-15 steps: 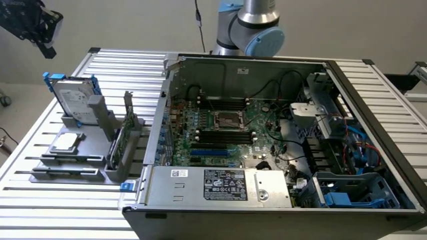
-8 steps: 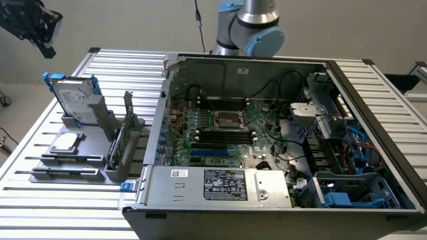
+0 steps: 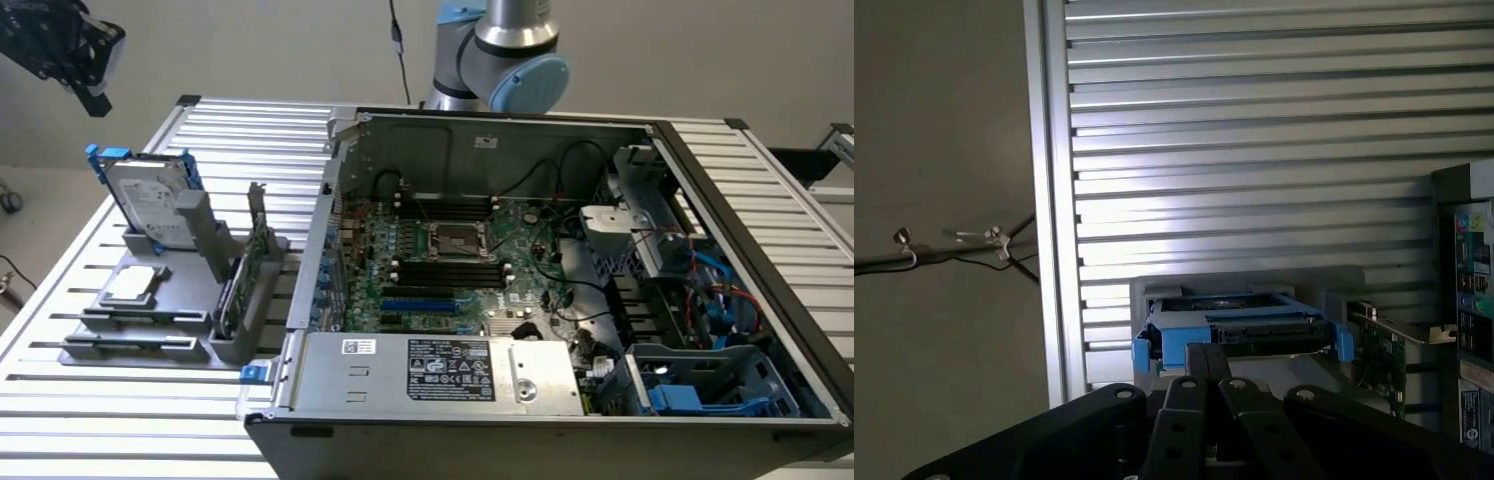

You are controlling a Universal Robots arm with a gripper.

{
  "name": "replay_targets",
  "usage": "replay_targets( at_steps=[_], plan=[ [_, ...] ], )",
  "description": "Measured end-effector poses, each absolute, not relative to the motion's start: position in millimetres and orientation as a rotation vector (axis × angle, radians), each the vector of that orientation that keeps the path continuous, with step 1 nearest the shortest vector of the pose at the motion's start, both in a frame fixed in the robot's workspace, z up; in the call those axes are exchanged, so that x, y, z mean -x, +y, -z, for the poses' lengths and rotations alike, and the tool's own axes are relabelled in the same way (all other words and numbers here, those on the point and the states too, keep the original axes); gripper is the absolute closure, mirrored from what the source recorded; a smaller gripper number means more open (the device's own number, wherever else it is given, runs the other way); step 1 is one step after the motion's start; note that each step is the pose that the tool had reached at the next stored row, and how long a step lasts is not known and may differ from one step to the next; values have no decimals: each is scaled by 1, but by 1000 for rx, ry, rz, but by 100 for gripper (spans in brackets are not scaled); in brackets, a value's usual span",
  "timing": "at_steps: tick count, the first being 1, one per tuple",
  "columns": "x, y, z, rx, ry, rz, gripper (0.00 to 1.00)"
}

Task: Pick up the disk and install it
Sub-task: 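Pick up the disk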

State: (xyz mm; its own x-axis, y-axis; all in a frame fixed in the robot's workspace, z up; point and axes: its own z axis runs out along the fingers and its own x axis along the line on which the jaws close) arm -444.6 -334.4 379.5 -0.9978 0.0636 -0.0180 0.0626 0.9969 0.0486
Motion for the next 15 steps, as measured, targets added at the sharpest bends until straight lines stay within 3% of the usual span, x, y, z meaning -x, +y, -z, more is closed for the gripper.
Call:
replay_targets(
  at_steps=[15],
  plan=[
    [446, -334, -370, 131, 3126, -75, 89]
  ],
)
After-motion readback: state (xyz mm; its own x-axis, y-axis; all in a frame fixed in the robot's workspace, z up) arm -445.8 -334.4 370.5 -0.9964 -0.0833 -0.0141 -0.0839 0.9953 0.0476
